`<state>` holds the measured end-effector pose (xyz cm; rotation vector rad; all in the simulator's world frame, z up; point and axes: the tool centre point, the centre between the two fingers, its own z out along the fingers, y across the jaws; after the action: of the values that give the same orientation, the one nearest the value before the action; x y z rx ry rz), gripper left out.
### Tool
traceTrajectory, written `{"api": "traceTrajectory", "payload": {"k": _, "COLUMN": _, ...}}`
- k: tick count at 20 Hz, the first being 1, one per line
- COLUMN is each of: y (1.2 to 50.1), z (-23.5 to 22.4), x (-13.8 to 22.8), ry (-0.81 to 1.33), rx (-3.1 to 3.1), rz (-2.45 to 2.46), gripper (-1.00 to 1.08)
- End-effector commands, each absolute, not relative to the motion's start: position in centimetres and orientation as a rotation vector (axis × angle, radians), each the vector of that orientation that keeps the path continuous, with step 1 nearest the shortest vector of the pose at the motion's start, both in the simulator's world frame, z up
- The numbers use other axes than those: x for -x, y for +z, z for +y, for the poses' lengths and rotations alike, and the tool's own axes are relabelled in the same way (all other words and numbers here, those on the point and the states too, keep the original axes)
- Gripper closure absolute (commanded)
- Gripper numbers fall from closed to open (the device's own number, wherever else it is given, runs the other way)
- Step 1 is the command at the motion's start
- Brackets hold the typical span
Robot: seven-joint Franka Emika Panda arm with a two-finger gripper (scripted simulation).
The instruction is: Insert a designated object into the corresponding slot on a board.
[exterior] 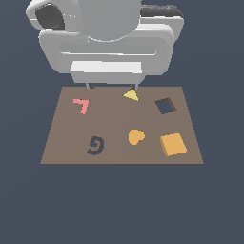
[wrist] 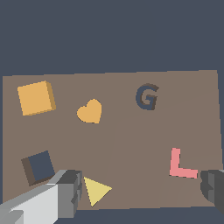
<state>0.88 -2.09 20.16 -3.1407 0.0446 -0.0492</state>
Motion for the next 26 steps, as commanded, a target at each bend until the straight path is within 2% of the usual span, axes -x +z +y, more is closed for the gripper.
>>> {"api": "traceTrajectory", "payload": {"k": 1, "y": 20.2, "z": -2.1, "x": -0.9, "ry": -0.049, "rx": 3.141, "rz": 0.045, "gripper": -0.92}}
{"api": "traceTrajectory", "payload": {"k": 12, "y": 17.7, "z": 0.6, "x": -2.5, "ry": -0.042, "rx": 3.140, "rz": -0.013, "gripper": -0.92}}
{"api": "traceTrajectory", "payload": {"k": 26, "y": 9.3, "z": 10.4, "x": -7.2, "ry": -0.014, "rx": 3.133, "rz": -0.214, "gripper": -0.92}}
